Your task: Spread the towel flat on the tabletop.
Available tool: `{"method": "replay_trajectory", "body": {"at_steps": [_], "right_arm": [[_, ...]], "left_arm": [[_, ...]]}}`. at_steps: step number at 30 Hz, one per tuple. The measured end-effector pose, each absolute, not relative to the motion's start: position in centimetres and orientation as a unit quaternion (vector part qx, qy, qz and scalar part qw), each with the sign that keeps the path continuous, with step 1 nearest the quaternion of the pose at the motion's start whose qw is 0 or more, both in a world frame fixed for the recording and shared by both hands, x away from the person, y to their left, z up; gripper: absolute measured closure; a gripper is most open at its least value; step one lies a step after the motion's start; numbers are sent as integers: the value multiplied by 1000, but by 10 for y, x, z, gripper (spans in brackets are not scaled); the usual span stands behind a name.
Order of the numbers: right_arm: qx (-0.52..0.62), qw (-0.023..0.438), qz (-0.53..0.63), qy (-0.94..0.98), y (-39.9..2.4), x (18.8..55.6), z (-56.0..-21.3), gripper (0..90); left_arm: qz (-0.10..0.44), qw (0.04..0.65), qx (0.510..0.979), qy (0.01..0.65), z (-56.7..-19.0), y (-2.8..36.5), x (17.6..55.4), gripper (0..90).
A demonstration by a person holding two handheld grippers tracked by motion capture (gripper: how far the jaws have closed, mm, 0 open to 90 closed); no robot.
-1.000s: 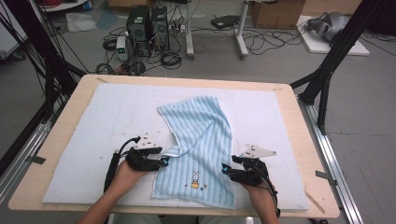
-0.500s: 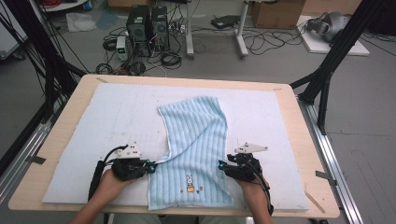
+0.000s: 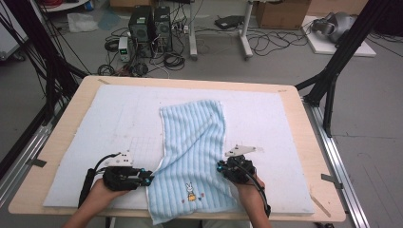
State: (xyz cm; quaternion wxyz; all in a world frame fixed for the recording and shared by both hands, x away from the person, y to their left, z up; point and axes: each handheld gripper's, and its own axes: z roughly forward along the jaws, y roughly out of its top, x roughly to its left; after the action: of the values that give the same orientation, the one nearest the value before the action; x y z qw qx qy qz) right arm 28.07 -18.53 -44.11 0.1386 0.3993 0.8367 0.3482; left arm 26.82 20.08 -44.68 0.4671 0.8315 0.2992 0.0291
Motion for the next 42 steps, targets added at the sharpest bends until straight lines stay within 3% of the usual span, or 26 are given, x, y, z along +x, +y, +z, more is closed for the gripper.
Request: {"method": "replay_trajectory", "body": {"at_steps": [4,17,24,29,35,42], "right_arm": [[392,126,342,845,-188,274,-439,858],[348,68,341,871,-213,238,-434,841],[378,82,408,827,-225,248,-428,599],[392,111,427,807,-229,268,-422,495],[418,121,439,786,-236,284,-422,401],[438,140,437,773,-244,296,-419,260]], "left_arm": [[56,483,810,327,-443,207,274,490],[97,505,770,378,-435,219,304,458],[105,509,760,391,-436,211,324,452],[125,513,750,400,-433,203,343,440],[112,513,741,418,-429,197,359,408],[127,501,741,429,-427,186,372,239]]}}
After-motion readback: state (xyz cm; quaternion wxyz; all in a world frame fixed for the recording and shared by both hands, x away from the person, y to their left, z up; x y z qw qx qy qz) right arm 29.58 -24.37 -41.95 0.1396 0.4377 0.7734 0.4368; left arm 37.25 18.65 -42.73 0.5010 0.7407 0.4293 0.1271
